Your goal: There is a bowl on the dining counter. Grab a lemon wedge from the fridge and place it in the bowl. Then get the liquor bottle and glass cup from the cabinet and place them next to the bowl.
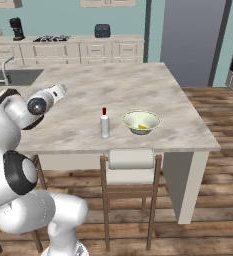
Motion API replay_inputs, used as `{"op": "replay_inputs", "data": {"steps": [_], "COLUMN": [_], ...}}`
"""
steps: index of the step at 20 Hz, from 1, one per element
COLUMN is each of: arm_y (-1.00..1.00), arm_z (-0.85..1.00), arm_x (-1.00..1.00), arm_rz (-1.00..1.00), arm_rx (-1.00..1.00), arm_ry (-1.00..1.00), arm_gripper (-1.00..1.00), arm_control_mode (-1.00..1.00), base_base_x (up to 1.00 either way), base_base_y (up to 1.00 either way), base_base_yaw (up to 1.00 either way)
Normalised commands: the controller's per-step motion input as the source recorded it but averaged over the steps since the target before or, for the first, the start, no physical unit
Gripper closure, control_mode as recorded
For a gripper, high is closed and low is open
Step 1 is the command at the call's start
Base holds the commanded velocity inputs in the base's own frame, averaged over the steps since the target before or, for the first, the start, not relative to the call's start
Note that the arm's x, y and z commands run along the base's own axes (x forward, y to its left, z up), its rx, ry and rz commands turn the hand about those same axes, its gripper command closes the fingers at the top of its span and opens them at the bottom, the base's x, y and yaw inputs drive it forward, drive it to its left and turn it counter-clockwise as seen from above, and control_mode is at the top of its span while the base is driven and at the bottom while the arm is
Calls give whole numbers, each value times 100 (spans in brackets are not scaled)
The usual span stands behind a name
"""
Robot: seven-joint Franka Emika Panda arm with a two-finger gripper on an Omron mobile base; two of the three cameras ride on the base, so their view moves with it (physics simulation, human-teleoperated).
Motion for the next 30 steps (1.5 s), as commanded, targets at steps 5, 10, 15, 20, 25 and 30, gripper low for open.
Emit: {"op": "replay_inputs", "data": {"steps": [5, 10, 15, 20, 25, 30], "arm_y": [-13, -8, 0, -31, -59, -69], "arm_z": [64, 97, 75, -21, -55, -46], "arm_x": [-17, -11, -22, -88, -100, -99], "arm_rz": [-31, -22, -16, -6, -8, -8], "arm_rx": [6, 7, 11, 3, 0, 0], "arm_ry": [57, 49, 42, 9, -7, -9], "arm_gripper": [-100, -100, -100, -100, -100, -100], "arm_control_mode": [-100, -100, -100, -100, -100, -100], "base_base_x": [0, 0, 0, 0, 0, 0], "base_base_y": [0, 0, 0, 0, 0, 0], "base_base_yaw": [0, 0, 0, 0, 0, 0]}}
